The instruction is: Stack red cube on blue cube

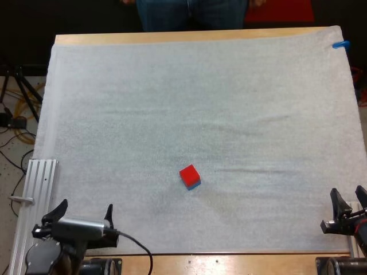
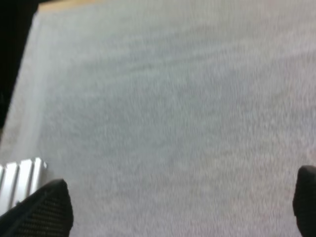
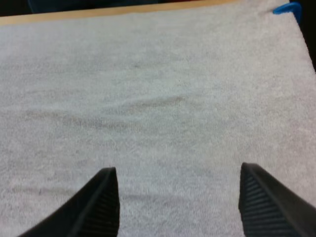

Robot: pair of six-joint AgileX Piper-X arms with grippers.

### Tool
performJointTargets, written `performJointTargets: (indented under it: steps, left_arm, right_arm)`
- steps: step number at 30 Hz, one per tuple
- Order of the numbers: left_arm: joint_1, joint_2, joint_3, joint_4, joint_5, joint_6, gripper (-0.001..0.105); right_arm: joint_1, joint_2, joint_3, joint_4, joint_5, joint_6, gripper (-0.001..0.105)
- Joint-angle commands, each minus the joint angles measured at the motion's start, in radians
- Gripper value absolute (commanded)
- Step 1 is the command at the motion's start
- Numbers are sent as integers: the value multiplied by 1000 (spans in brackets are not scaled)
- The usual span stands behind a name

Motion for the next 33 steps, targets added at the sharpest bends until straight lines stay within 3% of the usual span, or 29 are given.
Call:
performJointTargets:
  steps: [1,9,33]
  left_arm:
    - [2,-140,13,-26,-16,-10,87]
    - [2,-137,22,-83,-16,-12,87]
    - [2,-137,22,-84,-16,-12,87]
  right_arm:
    - [1,-37,-4,-21,-7,-12,52]
    - [1,-37,-4,-9,2,-12,52]
    - [1,-37,-4,-9,2,-10,52]
